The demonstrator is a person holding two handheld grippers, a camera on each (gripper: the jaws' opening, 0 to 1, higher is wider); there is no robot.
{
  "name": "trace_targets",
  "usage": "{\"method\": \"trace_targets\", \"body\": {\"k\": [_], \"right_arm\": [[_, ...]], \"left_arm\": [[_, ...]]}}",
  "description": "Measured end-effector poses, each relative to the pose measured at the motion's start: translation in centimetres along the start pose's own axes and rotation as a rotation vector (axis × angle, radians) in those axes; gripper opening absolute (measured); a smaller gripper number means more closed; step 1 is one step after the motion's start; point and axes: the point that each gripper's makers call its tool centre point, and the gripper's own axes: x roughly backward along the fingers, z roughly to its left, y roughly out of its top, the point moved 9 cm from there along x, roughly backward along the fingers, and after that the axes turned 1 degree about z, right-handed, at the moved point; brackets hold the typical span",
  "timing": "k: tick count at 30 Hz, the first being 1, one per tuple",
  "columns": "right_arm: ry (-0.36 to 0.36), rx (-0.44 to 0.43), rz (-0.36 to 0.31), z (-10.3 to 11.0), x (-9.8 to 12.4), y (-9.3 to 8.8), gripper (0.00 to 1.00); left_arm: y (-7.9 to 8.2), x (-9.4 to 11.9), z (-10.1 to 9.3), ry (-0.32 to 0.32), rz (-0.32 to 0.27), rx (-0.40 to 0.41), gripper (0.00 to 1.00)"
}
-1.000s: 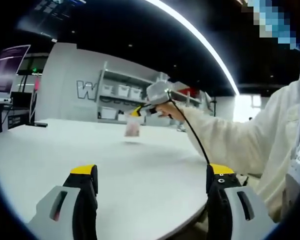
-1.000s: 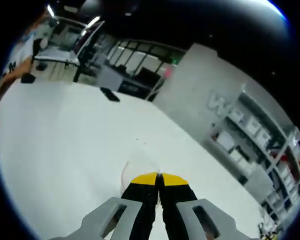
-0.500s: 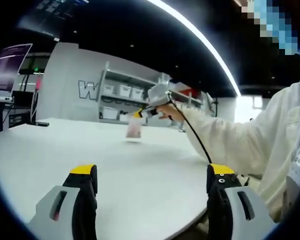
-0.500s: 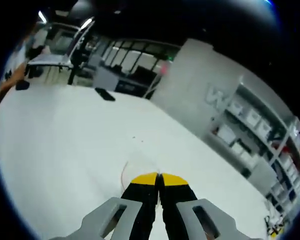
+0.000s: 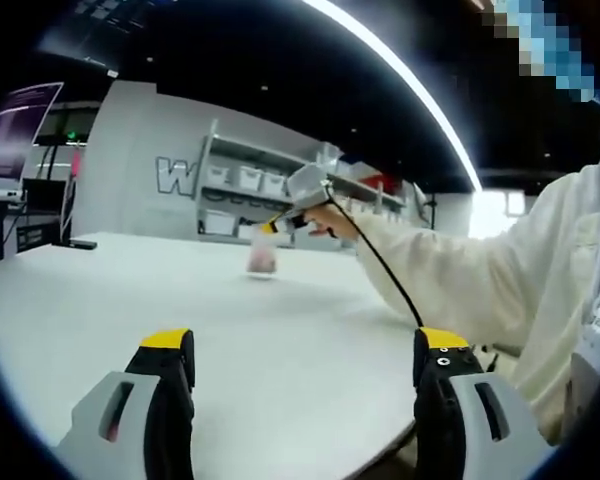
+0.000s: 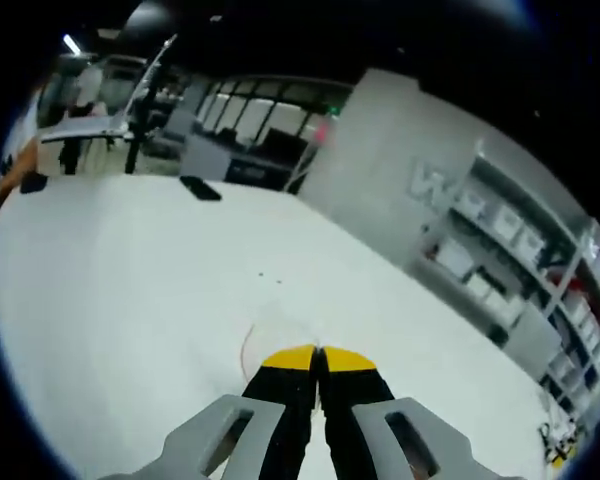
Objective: Open the resealable bag by pulling the two sides of the seal apart until the entire bag opening is separated and visibly accessible.
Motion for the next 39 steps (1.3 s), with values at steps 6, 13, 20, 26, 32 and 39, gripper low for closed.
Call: {"method": "trace_targets", "body": {"k": [6, 13, 20, 26, 32, 39], "right_arm": [[-0.005, 0.006, 0.0, -0.3, -1.6, 0.2, 0.0], [-0.052, -0.002, -0.024, -1.1, -3.2, 1.0, 0.0], [-0.098, -0.012, -0.023, -0.8, -5.2, 0.1, 0.0], [-0.112, -0.038, -0.042, -0.5, -6.0, -0.3, 0.0], [-0.084, -0.024, -0.033, 0.2, -5.8, -0.5, 0.0], [-0.035, -0.018, -0.02, 1.3, -5.5, -1.4, 0.0]], "left_arm": [[-0.1, -0.3, 0.2, 0.007, 0.003, 0.001, 0.9], [-0.3, -0.6, 0.1, 0.004, 0.013, 0.0, 0.9], [-0.5, -0.4, 0.4, 0.017, 0.022, 0.007, 0.9], [-0.5, -0.4, 0.6, 0.018, 0.025, 0.008, 0.9], [-0.5, -0.5, 0.6, 0.017, 0.024, 0.009, 0.9], [-0.7, -0.5, 0.4, 0.012, 0.028, 0.009, 0.9]]}}
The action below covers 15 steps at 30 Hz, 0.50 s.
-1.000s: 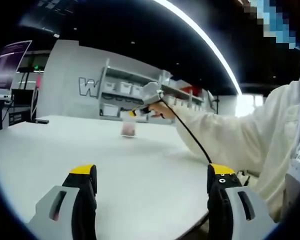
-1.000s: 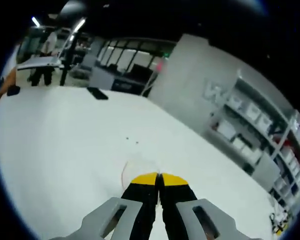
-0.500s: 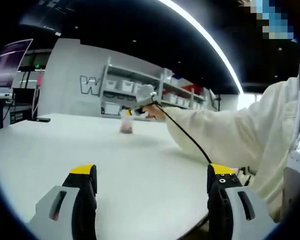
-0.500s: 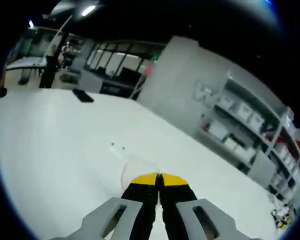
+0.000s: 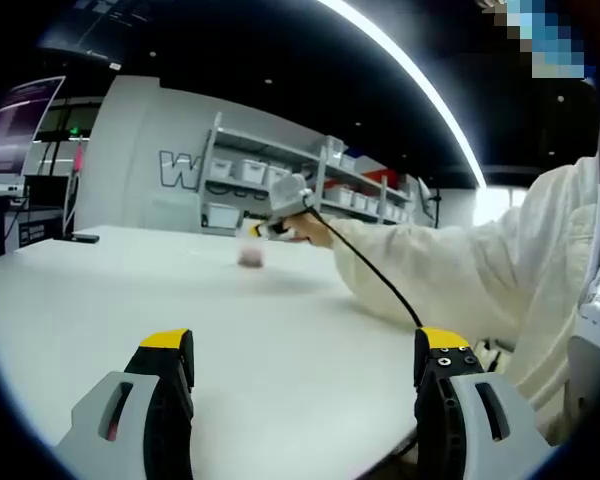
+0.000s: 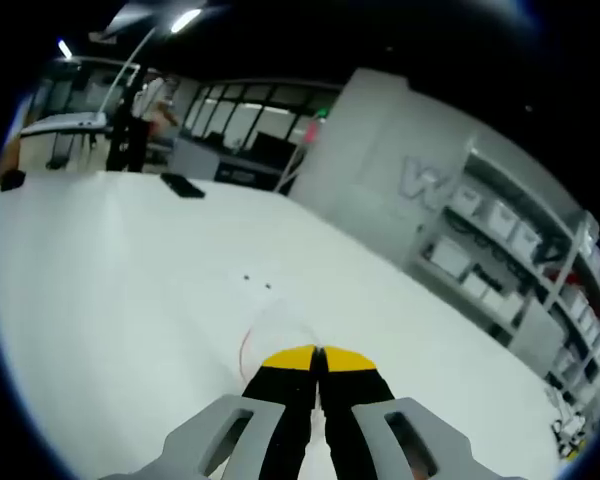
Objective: Open the resealable bag by pulling the two sides of the seal apart until the entire bag opening is separated and visibly accessible.
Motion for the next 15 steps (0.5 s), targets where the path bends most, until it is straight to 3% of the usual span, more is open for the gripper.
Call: {"method": "trace_targets", "body": {"k": [15], "right_arm": [[0.081, 0.045, 0.03, 2.1, 1.4, -1.9, 0.0]], "left_arm": [[-0.2, 0.0, -1.5, -0.015, -0.003, 0.003, 0.9]]}}
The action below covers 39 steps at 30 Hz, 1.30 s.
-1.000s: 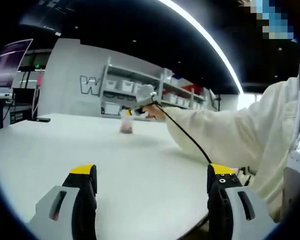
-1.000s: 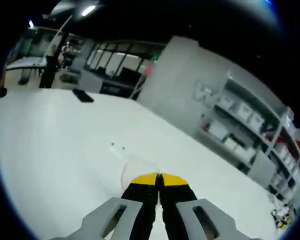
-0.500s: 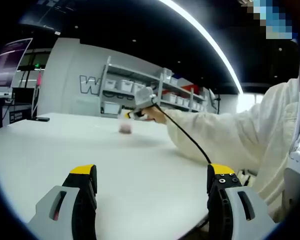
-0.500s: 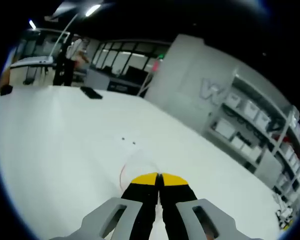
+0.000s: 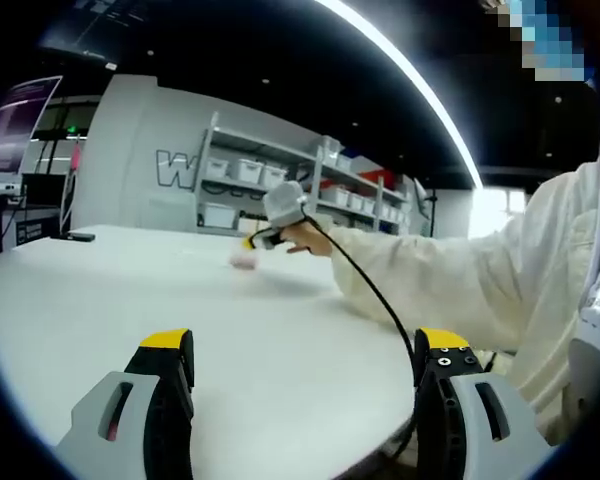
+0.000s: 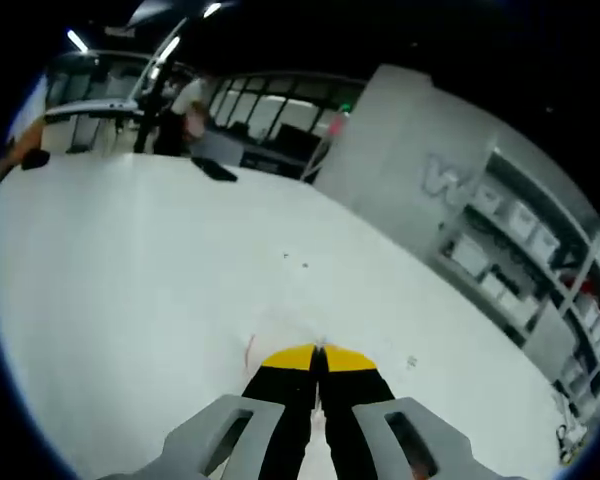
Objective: Open the resealable bag by pulling the two sides of the seal apart until the entire bag opening is separated and visibly accessible.
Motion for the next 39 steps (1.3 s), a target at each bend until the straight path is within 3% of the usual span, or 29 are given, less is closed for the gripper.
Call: {"method": "trace_targets", "body": {"k": [19, 21, 28, 39], "right_arm": [[0.078, -0.001, 0.039, 1.9, 1.1, -1.8, 0.0], [0.081, -0.005, 0.045, 2.1, 1.3, -1.8, 0.04], [0.097, -0.056, 0.0, 2.3, 2.5, -1.2, 0.11], [0.092, -0.081, -0.02, 2.8, 3.5, -1.6, 0.13]], "left_arm": [[0.0, 0.8, -1.1, -0.004, -0.014, -0.012, 0.9], [0.0, 1.1, -1.1, 0.0, -0.02, -0.013, 0.9], [0.0, 1.7, -1.1, 0.014, -0.034, -0.006, 0.9], [0.0, 2.2, -1.9, -0.002, -0.041, -0.015, 0.9]]}}
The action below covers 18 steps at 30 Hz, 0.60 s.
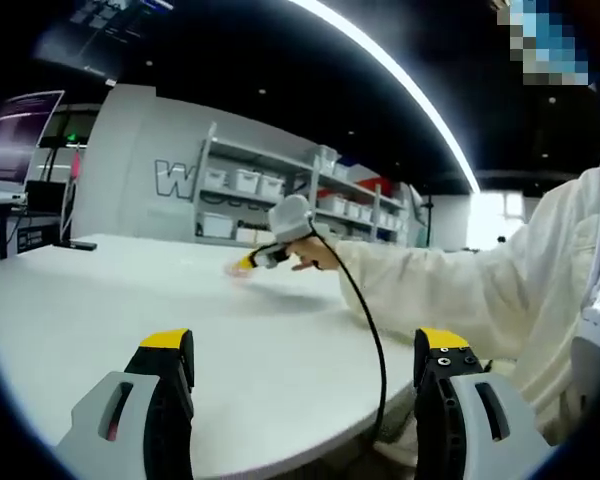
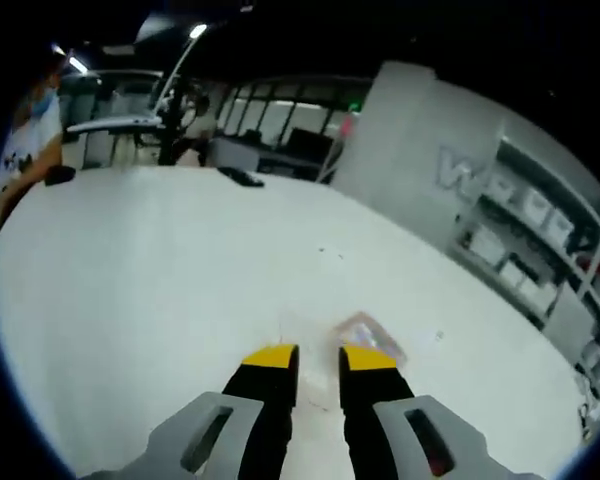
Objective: Open the resealable bag by pulling the two sides of the seal apart until the entire bag opening is separated and visibly accessible.
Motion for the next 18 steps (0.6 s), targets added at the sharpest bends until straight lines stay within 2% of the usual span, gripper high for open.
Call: {"method": "trace_targets", "body": {"k": [3, 8, 12, 15, 18], "right_arm": [[0.005, -0.027, -0.015, 0.1, -0.1, -0.1, 0.17], [0.004, -0.039, -0.055, 0.3, 0.1, -0.2, 0.29], [-0.006, -0.047, -0.118, 0.4, 0.4, 0.1, 0.36], [-0.002, -0.093, -0.184, 0.5, 0.7, 0.3, 0.43], [-0.014, -0.115, -0.228, 0.4, 0.9, 0.4, 0.55]], "left_arm": [[0.0, 0.1, 0.0, 0.005, -0.002, -0.005, 0.9], [0.1, 0.1, -0.1, 0.003, -0.005, -0.003, 0.9], [0.0, -0.1, -0.3, -0.007, -0.001, -0.006, 0.9], [0.0, 0.0, -0.2, -0.001, -0.004, -0.008, 0.92], [0.0, 0.1, -0.1, 0.001, -0.007, -0.005, 0.92]]}}
